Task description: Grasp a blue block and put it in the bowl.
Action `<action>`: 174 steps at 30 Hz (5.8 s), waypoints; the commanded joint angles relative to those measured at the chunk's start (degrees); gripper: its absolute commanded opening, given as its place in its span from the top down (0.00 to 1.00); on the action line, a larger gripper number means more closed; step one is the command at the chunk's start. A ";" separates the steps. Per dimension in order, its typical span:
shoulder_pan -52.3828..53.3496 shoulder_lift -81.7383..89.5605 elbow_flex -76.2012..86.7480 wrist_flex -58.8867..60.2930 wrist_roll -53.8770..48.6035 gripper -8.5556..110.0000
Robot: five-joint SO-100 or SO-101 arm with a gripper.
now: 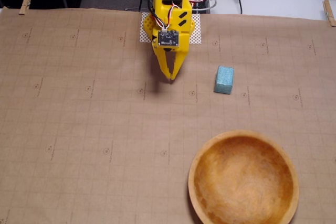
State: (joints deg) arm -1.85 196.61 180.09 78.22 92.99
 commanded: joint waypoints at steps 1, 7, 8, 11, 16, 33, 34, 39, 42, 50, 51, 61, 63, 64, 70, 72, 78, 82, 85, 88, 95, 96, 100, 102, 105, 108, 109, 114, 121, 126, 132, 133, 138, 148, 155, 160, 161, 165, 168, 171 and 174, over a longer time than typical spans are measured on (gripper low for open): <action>-0.35 0.18 -0.88 -0.35 -0.44 0.94; -0.35 0.18 -0.88 -0.35 -0.44 0.94; -0.35 0.18 -0.88 -0.35 -0.44 0.94; -0.35 0.18 -0.88 -0.35 -0.44 0.94; -0.35 0.18 -0.88 -0.35 -0.44 0.94; -0.35 0.18 -0.88 -0.35 -0.44 0.94; -0.35 0.18 -0.88 -0.35 -0.44 0.94; -0.62 0.26 -1.76 -0.88 -0.35 0.94; -0.62 0.26 -3.69 -0.97 -0.35 0.94; -0.62 0.26 -14.41 -0.88 -0.44 0.94; -0.62 0.26 -15.73 -0.88 -0.44 0.94; -0.62 0.26 -26.37 -0.88 -0.53 0.94; -0.62 0.26 -27.86 -0.88 -0.53 0.94; -0.62 0.26 -28.74 -0.88 -0.53 0.94; -0.53 -0.44 -34.89 -0.79 -0.53 0.94; -0.53 -0.44 -36.65 -0.53 -0.53 0.94; -0.62 -0.44 -37.79 -0.97 -0.53 0.94; -1.41 -0.44 -37.88 -1.05 -0.53 0.94; -5.98 -0.53 -37.18 -1.05 -0.62 0.94; -8.96 -0.62 -37.09 -1.93 -0.62 0.94; -14.59 -7.12 -37.88 -7.21 0.09 0.94; -15.91 -9.58 -37.97 -7.73 0.18 0.94; -20.30 -17.40 -39.64 -7.65 0.26 0.94; -22.76 -20.92 -40.78 -7.47 0.26 0.94; -24.61 -23.91 -41.75 -7.56 0.35 0.91; -26.37 -26.54 -42.19 -7.47 0.35 0.85; -26.81 -26.98 -42.19 -7.56 0.44 0.82; -29.09 -28.39 -41.84 -7.47 0.44 0.71; -32.08 -28.39 -41.48 -7.29 2.20 0.59; -35.68 -28.48 -41.31 -7.29 3.60 0.53; -40.25 -28.39 -39.11 -7.29 13.10 0.50; -41.13 -28.39 -38.58 -7.29 14.41 0.50; -45.35 -28.39 -36.65 -7.91 21.62 0.50; -48.34 -28.48 -32.87 -8.17 39.64 0.50; -48.87 -28.39 -32.34 -12.74 45.62 0.50; -48.34 -29.53 -31.38 -14.77 46.23 0.50; -48.25 -30.59 -31.46 -15.56 46.23 0.50; -48.08 -37.62 -31.90 -19.16 46.32 0.50; -47.64 -42.63 -31.82 -21.45 46.32 0.50; -45.26 -46.41 -31.90 -22.85 46.23 0.50; -42.89 -49.39 -31.90 -24.17 46.14 0.50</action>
State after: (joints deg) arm -46.41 149.15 149.59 55.72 139.13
